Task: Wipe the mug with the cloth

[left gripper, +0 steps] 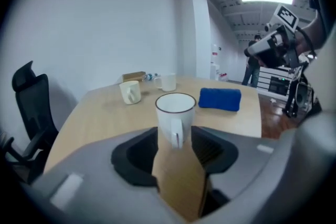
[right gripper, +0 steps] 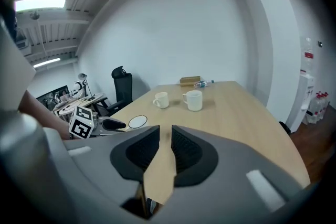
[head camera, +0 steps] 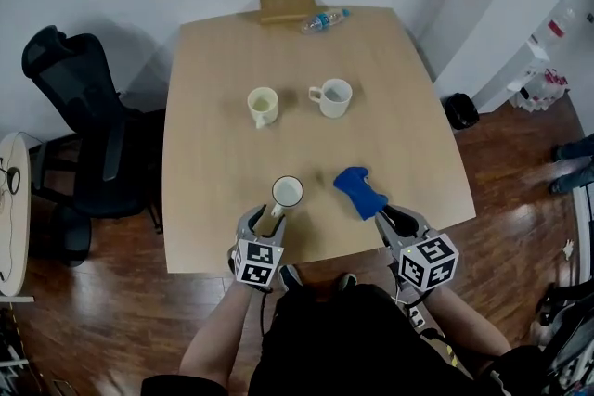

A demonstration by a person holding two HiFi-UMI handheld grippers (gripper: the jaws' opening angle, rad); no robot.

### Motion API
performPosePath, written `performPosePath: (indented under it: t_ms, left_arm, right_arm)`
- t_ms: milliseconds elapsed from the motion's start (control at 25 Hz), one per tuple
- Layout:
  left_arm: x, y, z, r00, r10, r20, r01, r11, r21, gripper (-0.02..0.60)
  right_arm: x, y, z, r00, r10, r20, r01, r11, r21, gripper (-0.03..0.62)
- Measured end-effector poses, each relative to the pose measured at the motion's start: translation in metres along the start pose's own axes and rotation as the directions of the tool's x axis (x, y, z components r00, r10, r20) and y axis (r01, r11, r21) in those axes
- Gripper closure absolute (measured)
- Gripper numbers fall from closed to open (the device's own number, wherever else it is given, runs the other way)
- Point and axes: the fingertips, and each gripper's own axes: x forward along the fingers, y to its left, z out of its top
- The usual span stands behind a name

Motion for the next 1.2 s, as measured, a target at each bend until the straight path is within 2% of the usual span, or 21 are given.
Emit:
performPosePath:
  t_ms: [200, 320, 520, 720, 880, 960, 1040, 1120, 1200]
  left_arm:
    - [0.016, -0.008, -0.006, 0.999, -0.035, -0.034, 0.037, 0.998, 0.05, 0.371]
    - [0.018, -0.012, -0.01, 0.999, -0.022, -0.048, 0.025, 0.997, 0.068, 0.371]
    - [0.024, -0.006, -0.006, 0.999, 0.015, -0.048, -0.011, 0.996, 0.087, 0.41]
    - [0.024, -0.01, -0.005, 0.999, 0.021, -0.029, -0.018, 0.996, 0.082, 0.443]
    - [0.024, -0.009, -0.006, 0.999, 0.03, -0.017, -0.029, 0.996, 0.079, 0.497]
    - [0.023, -0.009, -0.006, 0.999, 0.03, -0.012, -0.029, 0.997, 0.065, 0.5]
    - [0.022, -0.011, -0.004, 1.0, 0.027, -0.012, -0.027, 0.999, 0.044, 0.509]
    - [0.022, -0.013, -0.001, 1.0, 0.021, -0.018, -0.021, 1.0, 0.015, 0.515]
    - [0.022, -0.014, 0.003, 1.0, 0.01, -0.02, -0.011, 1.0, -0.021, 0.517]
  right_arm:
    - [0.035, -0.004, -0.013, 0.995, 0.069, -0.069, -0.071, 0.997, -0.019, 0.519]
    - [0.059, -0.014, -0.03, 0.986, 0.1, -0.133, -0.105, 0.994, -0.03, 0.519]
    - [0.095, -0.041, -0.05, 0.972, 0.058, -0.227, -0.085, 0.99, -0.113, 0.519]
    - [0.103, -0.051, -0.054, 0.969, 0.057, -0.241, -0.079, 0.993, -0.086, 0.519]
    - [0.107, -0.058, -0.054, 0.969, 0.05, -0.244, -0.072, 0.994, -0.085, 0.519]
    - [0.11, -0.061, -0.053, 0.969, 0.031, -0.244, -0.059, 0.993, -0.107, 0.519]
    - [0.113, -0.065, -0.056, 0.967, -0.003, -0.256, -0.044, 0.984, -0.175, 0.517]
    - [0.117, -0.065, -0.063, 0.957, -0.024, -0.288, -0.053, 0.966, -0.254, 0.465]
    - [0.124, -0.059, -0.073, 0.945, -0.011, -0.327, -0.09, 0.952, -0.291, 0.401]
